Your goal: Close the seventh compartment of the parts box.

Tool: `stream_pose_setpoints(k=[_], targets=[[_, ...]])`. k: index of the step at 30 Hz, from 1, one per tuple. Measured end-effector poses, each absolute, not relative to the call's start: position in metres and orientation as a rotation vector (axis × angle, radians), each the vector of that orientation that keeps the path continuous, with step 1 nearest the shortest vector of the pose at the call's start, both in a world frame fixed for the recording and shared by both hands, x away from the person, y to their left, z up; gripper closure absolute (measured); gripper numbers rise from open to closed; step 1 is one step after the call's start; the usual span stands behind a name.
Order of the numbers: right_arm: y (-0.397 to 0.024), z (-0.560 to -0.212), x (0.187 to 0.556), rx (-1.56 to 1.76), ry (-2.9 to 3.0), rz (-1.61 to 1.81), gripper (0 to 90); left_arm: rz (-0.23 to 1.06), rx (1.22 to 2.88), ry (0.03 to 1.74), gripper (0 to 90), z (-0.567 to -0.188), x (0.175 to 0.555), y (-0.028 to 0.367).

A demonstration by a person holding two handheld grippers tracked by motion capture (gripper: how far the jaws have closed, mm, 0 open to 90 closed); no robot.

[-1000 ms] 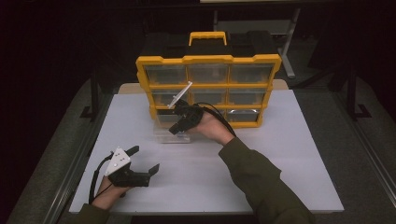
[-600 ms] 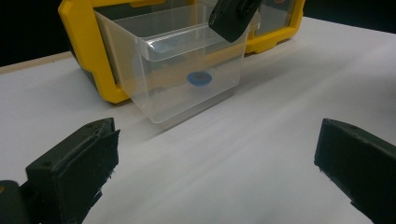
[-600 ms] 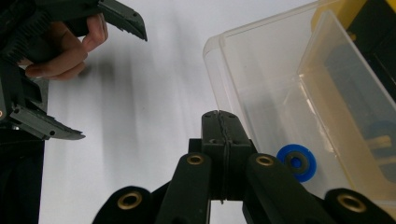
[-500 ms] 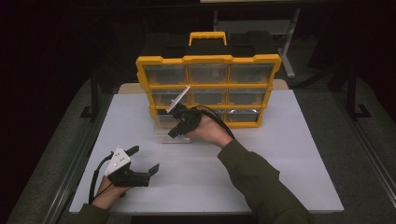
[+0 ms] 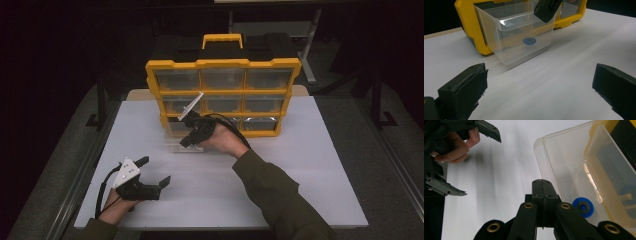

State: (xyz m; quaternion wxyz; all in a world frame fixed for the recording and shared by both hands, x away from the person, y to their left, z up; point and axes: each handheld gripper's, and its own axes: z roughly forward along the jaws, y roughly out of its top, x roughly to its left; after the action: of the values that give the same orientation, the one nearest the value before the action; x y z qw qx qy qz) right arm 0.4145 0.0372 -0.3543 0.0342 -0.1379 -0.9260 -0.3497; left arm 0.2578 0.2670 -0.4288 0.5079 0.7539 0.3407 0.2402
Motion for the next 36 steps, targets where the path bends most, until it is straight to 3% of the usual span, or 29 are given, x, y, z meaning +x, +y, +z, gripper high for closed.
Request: stream_pose_setpoints(k=[36], targets=[[0.033, -0.355, 0.426, -0.531, -2.89, -1.098, 89.3, 0.578, 1.818, 0.821, 0.0, -0.429, 0.258, 0.267]])
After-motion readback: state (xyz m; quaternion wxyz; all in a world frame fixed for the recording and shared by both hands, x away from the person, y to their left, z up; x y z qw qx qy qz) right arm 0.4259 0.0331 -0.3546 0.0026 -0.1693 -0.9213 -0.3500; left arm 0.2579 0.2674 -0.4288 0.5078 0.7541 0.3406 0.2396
